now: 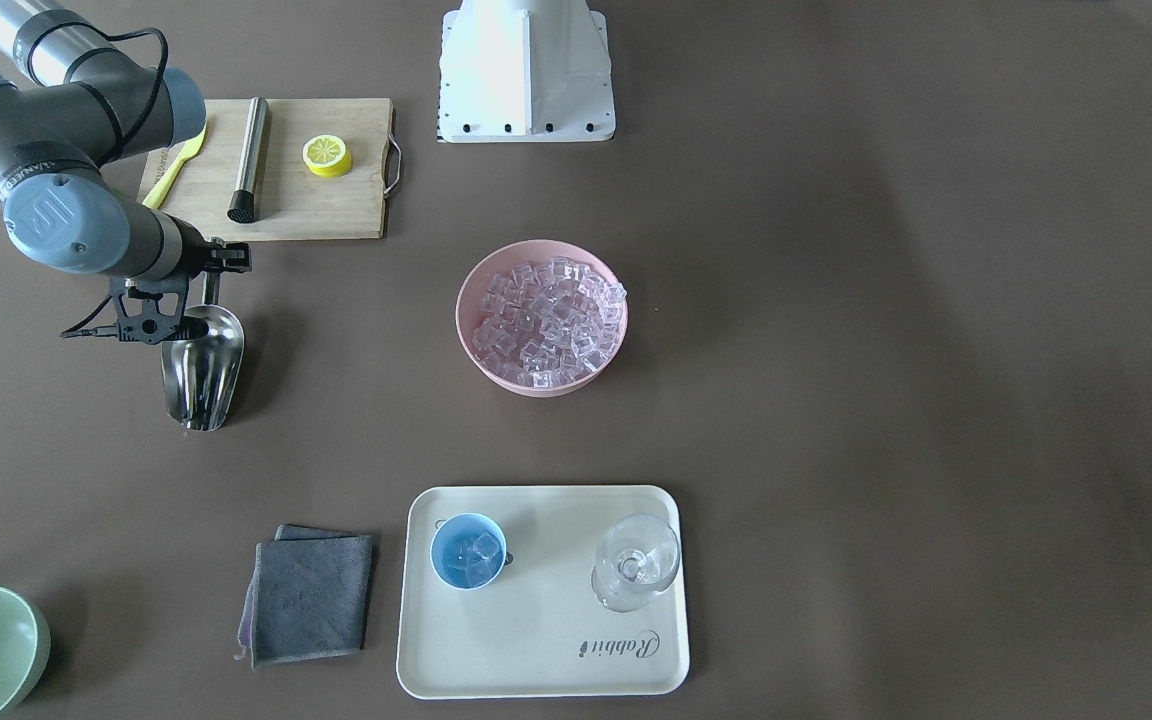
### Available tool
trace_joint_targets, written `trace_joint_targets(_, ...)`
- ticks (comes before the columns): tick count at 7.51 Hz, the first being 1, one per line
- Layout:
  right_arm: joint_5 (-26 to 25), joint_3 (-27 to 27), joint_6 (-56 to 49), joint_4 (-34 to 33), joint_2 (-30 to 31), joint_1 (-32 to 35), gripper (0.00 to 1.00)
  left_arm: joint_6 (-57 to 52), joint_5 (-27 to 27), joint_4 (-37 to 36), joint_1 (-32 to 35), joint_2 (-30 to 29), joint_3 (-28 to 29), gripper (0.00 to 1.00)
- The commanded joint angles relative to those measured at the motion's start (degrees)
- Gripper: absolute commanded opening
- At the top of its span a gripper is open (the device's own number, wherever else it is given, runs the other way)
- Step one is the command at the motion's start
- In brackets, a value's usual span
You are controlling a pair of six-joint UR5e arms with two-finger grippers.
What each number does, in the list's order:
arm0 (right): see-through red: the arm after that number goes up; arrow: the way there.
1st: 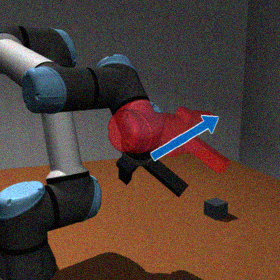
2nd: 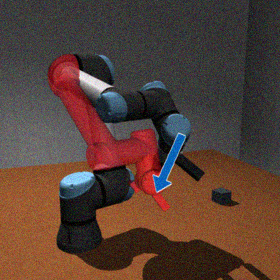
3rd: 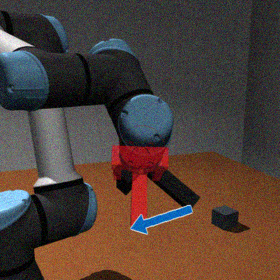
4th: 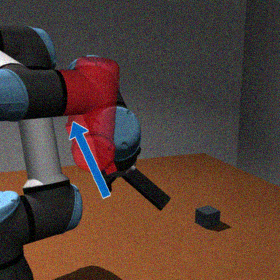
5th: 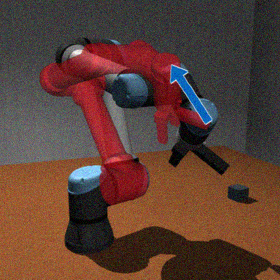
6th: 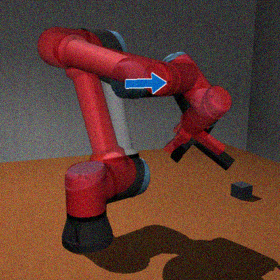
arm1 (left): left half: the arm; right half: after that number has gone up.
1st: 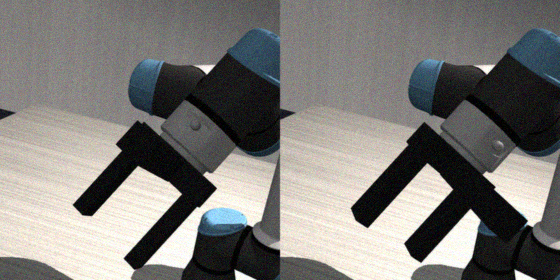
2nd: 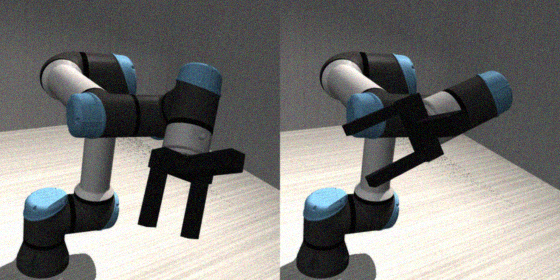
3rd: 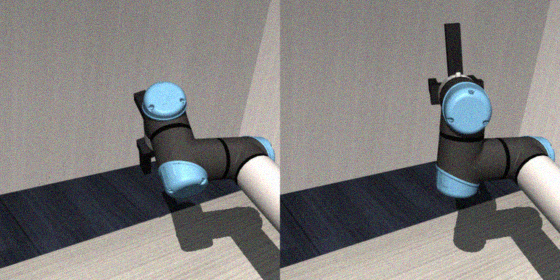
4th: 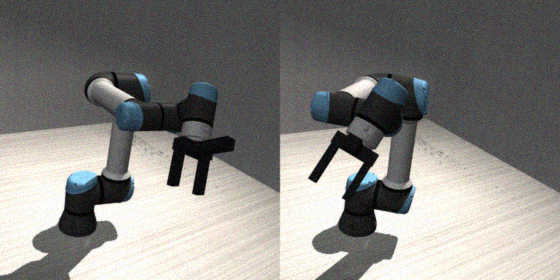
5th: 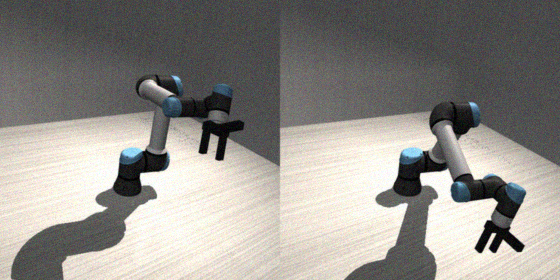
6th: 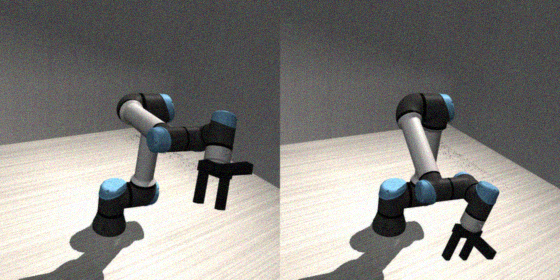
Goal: Put ice in cup with scoop
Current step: 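Lower the scoop onto the table and open the right gripper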
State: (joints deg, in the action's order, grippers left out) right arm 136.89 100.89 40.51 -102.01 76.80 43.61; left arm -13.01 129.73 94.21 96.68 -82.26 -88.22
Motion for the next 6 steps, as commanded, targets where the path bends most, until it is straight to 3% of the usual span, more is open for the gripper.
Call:
trace_joint_targets(1, -0.4, 2.6, -0.2, -0.9, -0.2, 1.1, 0.99, 0.0, 0.0, 0.0, 0.0, 0.0, -0.1, 0.98)
trace_joint_targets(3, -2.7, 8.6, -0.7, -5.5, -0.2, 5.4, 0.99, 0.0, 0.0, 0.0, 0.0, 0.1, -0.1, 0.98)
trace_joint_targets(6, -2.9, 9.8, -11.6, -7.6, 1.6, 15.5, 0.99, 0.0, 0.1, 0.0, 0.0, 0.2, -0.3, 0.98)
